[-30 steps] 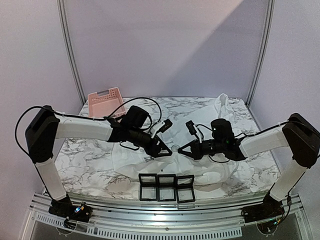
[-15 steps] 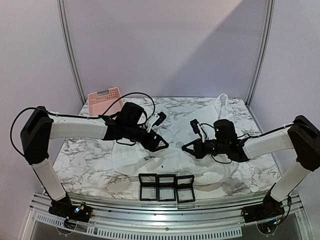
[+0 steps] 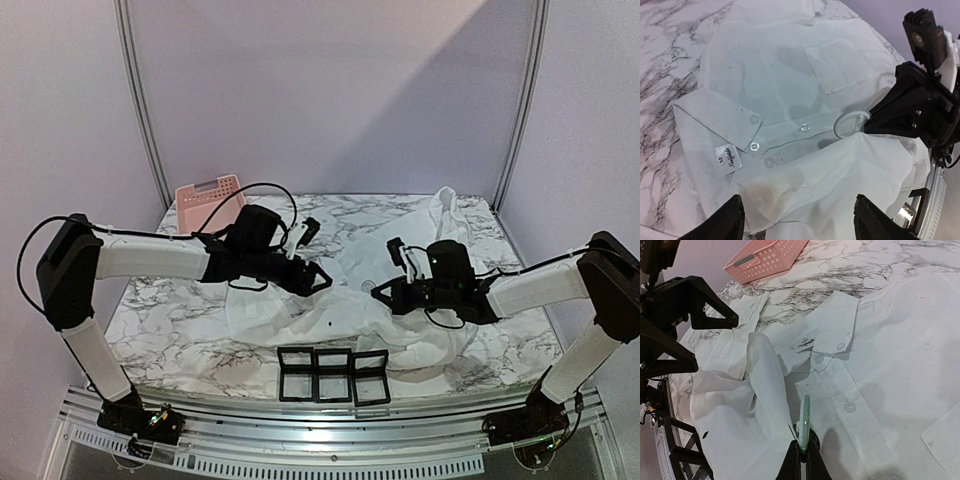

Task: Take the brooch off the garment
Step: Remove the brooch from the flattened clothing, then pass from the right arm to the left

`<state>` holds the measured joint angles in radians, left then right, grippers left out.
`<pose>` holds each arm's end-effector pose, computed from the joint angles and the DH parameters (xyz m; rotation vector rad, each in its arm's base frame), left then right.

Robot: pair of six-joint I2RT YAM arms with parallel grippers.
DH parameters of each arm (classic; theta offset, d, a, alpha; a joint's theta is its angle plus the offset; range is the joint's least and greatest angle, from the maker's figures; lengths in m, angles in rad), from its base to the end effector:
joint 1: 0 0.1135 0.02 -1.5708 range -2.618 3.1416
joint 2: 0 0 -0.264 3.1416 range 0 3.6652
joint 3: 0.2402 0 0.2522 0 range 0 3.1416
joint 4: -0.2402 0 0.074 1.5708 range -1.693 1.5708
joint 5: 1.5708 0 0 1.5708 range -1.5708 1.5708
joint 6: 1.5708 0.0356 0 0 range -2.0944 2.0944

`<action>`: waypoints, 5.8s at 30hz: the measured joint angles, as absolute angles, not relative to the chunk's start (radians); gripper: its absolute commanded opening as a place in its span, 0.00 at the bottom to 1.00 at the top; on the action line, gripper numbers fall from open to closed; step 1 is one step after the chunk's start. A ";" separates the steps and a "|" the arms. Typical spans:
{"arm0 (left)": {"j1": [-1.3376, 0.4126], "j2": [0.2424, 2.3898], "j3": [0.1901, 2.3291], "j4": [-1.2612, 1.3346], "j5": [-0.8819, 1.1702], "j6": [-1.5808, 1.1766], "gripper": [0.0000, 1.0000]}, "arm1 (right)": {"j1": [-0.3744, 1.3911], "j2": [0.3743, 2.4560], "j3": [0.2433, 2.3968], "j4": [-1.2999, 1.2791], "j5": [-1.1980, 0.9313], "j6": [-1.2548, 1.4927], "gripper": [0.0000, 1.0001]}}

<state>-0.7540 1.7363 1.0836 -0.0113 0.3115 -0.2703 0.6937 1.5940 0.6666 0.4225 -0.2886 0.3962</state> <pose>0.2692 -0.2677 0.2063 0.7365 2.2357 -0.8817 0.2363 0.2097 0.1651 -0.5105 2.1392 0.9423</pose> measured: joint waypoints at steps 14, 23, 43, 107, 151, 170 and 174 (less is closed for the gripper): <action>-0.754 1.768 1.098 -0.031 0.309 -0.274 0.75 | 0.694 1.611 0.756 0.323 -0.102 0.428 0.00; -0.753 1.819 1.134 -0.070 0.305 -0.277 0.76 | 0.694 1.654 0.796 0.310 -0.081 0.437 0.00; -0.689 1.959 1.253 -0.042 0.427 -0.422 0.41 | 0.694 1.642 0.788 0.298 -0.081 0.430 0.00; -0.641 1.436 1.082 0.073 0.681 -0.234 0.68 | 0.672 1.359 0.869 0.192 -0.516 0.353 0.00; -0.743 1.559 1.114 0.023 0.822 -0.271 0.31 | 0.715 1.514 1.051 0.059 -0.845 0.332 0.00; -0.750 1.589 1.130 0.010 0.837 -0.279 0.00 | 0.720 1.528 1.066 0.047 -0.868 0.327 0.00; -0.750 1.590 1.131 0.010 0.840 -0.281 0.00 | 0.720 1.528 1.068 0.043 -0.867 0.324 0.00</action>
